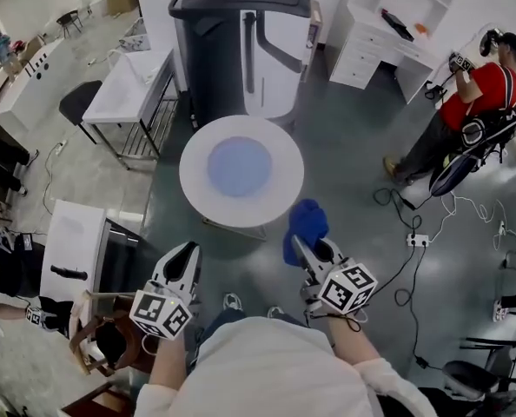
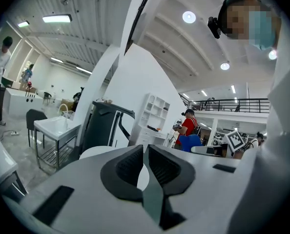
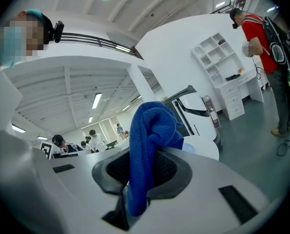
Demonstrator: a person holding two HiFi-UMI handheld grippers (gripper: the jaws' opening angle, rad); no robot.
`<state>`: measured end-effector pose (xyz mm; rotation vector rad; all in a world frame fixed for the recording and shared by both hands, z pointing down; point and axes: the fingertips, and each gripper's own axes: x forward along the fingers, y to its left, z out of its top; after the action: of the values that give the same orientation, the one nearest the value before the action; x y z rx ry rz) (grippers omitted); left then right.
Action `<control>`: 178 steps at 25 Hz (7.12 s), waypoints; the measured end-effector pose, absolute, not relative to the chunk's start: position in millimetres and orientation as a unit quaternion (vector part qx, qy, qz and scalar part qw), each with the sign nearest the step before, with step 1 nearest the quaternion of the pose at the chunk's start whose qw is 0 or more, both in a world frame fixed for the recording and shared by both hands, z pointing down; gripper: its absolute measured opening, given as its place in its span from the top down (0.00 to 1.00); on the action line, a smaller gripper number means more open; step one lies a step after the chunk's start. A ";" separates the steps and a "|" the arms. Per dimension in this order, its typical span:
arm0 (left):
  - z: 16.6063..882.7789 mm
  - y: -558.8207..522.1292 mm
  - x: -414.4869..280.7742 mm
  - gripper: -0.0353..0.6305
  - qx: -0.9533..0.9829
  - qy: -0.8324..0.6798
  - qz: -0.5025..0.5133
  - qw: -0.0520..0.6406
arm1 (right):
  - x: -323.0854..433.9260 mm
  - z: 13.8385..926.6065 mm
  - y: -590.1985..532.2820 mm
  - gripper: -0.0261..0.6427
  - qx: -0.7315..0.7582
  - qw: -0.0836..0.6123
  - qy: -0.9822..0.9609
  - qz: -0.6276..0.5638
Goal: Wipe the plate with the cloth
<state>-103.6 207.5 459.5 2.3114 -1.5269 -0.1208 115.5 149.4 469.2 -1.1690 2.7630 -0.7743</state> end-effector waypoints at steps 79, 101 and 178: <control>656.7 -135.9 -154.1 0.86 0.786 -0.497 0.088 0.357 | 59.8 537.8 -100.7 0.83 -0.431 -0.026 0.847 -0.310; 751.2 -125.0 -167.9 0.72 0.699 -0.514 0.143 0.476 | 60.6 552.8 -89.8 0.83 -0.440 -0.048 0.836 -0.325; 646.1 -135.2 -155.1 0.88 0.675 -0.518 -0.019 0.525 | 49.5 518.1 -115.7 0.83 -0.410 -0.014 0.868 -0.280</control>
<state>-155.1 -135.2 646.1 1.6149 -1.2389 -0.0457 49.5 -115.7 518.1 -1.3000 2.7517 -0.8863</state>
